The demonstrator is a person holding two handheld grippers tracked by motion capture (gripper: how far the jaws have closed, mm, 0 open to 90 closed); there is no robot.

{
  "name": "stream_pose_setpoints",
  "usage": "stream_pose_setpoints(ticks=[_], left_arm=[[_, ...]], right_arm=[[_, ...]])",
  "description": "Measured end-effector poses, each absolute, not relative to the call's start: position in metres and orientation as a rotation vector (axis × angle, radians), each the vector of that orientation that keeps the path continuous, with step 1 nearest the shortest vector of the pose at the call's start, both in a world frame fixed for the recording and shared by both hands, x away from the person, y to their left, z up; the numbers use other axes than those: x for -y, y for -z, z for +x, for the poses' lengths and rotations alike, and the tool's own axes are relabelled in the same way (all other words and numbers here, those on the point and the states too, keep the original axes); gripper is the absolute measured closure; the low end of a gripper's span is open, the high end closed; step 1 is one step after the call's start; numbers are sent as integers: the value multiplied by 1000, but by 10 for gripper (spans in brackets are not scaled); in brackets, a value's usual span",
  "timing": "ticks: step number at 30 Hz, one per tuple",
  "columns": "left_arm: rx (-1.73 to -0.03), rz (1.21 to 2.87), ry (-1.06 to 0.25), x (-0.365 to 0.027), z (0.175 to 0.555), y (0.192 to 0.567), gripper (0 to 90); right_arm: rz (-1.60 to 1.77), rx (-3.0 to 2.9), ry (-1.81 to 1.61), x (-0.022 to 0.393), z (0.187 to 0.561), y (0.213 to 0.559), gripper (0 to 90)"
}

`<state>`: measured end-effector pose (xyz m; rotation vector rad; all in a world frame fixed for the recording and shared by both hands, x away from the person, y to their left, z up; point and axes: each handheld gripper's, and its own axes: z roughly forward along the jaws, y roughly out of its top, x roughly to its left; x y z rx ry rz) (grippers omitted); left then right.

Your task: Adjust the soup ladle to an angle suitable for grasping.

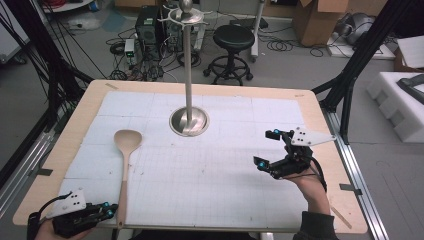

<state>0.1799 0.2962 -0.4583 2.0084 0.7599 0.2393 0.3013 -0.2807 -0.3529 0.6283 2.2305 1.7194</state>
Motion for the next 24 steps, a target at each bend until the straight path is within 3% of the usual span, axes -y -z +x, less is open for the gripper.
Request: stream_pose_setpoints(ticks=[24], left_arm=[[-726,2054,-249,-273,193,457,898]], right_arm=[[623,-2229,-1725,282,303,353,6]])
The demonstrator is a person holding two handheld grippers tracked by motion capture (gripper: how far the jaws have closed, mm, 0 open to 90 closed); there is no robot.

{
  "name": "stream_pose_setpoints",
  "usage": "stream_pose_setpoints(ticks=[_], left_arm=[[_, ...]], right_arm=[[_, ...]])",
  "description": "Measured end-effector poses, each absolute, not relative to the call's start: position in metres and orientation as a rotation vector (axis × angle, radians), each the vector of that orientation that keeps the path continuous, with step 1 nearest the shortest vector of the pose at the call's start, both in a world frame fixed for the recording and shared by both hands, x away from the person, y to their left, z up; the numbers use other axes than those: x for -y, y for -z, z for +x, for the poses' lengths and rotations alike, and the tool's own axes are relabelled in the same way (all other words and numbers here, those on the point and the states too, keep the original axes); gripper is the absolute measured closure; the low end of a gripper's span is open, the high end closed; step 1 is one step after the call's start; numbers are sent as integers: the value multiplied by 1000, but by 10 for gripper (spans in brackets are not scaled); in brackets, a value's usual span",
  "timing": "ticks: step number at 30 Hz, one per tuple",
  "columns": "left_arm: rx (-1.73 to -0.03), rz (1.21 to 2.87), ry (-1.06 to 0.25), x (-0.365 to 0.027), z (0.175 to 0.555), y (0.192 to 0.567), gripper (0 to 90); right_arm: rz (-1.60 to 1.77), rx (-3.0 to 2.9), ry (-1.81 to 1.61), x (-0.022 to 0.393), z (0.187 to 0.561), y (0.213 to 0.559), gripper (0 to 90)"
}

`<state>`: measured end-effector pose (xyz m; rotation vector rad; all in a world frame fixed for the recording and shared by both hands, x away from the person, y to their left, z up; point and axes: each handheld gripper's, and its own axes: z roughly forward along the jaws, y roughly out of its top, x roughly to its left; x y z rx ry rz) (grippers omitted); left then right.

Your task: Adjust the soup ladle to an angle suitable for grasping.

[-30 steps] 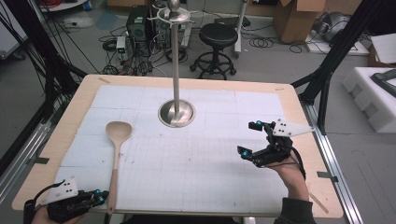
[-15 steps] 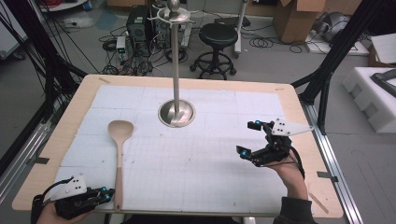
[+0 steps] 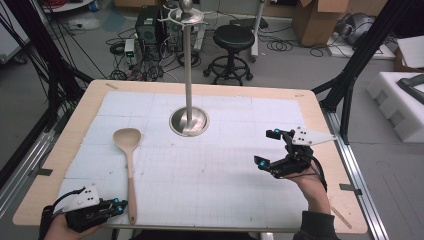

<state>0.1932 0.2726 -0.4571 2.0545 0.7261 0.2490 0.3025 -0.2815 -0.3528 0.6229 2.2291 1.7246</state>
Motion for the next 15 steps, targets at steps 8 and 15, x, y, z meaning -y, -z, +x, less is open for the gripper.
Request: stream_pose_setpoints(ticks=[8,15], left_arm=[[-726,2053,-251,-261,199,455,898],[-724,2061,-250,-252,203,454,898]], right_arm=[[624,-2225,-1726,282,302,353,6],[625,-2226,-1728,282,302,352,6]])
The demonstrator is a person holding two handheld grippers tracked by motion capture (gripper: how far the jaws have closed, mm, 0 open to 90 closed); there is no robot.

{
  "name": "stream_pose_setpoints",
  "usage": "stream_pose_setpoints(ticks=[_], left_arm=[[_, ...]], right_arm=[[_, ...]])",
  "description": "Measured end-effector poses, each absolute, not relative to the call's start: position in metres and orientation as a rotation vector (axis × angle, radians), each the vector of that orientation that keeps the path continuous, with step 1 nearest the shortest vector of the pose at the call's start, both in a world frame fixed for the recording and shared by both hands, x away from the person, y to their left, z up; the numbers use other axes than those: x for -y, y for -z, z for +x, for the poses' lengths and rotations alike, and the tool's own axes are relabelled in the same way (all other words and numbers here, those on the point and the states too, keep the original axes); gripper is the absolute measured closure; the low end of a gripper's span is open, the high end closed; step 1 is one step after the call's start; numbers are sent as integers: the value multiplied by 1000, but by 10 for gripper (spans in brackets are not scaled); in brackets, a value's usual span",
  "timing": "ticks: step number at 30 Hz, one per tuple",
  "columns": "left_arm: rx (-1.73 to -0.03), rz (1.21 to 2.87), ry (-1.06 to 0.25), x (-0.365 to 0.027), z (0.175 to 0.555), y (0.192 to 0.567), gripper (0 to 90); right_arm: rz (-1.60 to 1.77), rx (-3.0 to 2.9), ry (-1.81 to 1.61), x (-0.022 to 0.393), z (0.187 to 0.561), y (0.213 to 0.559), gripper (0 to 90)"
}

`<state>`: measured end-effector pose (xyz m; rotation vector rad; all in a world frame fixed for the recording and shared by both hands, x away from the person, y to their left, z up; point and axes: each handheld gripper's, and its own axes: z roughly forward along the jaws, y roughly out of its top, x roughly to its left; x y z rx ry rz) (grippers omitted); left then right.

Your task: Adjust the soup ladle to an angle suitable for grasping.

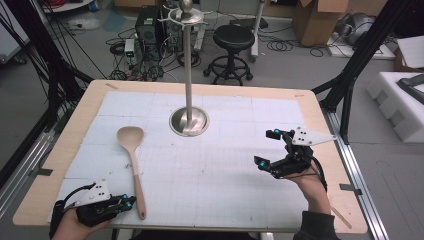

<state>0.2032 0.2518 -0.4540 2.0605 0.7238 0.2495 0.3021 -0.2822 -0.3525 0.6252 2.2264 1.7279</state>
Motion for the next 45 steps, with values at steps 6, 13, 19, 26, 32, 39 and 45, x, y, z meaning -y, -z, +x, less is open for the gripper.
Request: stream_pose_setpoints(ticks=[6,13,19,26,32,39,45], left_arm=[[-711,2063,-241,-243,207,453,898],[-703,2065,-232,-234,212,453,898],[-693,2065,-227,-227,216,451,898],[-678,2064,-224,-220,220,450,898],[-676,2080,-229,-219,220,450,897],[-673,2096,-243,-221,219,453,897],[-712,2017,-312,-235,243,428,897]], right_arm=[[625,-2228,-1726,282,302,353,6],[620,-2232,-1727,281,302,353,6],[624,-2219,-1733,284,301,352,6],[625,-2225,-1730,283,301,352,6],[624,-2225,-1729,283,301,352,6],[626,-2219,-1732,285,300,352,6],[633,-2205,-1743,287,299,351,6]])
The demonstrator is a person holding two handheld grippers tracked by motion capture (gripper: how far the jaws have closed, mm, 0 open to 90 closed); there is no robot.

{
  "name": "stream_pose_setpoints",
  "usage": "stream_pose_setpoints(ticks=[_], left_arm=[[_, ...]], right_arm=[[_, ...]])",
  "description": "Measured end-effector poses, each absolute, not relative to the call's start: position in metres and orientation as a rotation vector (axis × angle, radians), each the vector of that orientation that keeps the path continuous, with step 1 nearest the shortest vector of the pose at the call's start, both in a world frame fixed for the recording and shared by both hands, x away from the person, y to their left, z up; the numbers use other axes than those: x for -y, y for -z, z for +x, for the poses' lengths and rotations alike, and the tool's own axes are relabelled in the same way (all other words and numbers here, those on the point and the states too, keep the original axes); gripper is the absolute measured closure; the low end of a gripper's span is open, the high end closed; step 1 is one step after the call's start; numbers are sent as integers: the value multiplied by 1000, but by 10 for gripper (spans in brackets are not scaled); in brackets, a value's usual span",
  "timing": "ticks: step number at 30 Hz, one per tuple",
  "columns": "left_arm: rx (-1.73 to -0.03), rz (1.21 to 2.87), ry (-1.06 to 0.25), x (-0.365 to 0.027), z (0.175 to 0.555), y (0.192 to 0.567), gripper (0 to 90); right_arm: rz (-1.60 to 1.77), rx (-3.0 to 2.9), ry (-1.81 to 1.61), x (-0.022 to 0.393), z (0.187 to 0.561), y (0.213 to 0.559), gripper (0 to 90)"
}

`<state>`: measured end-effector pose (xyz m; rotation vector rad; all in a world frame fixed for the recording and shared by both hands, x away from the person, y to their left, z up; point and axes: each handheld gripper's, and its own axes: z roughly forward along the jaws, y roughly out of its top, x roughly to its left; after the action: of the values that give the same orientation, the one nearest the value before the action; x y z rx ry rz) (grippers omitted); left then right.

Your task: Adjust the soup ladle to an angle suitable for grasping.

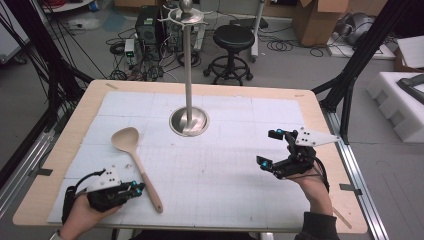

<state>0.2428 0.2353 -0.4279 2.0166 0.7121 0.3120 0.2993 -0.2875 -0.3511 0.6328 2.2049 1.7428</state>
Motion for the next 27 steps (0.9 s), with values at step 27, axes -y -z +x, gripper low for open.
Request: stream_pose_setpoints(ticks=[27], left_arm=[[-912,2174,-387,-240,362,441,896]], right_arm=[[620,-2187,-1782,291,297,350,6]])
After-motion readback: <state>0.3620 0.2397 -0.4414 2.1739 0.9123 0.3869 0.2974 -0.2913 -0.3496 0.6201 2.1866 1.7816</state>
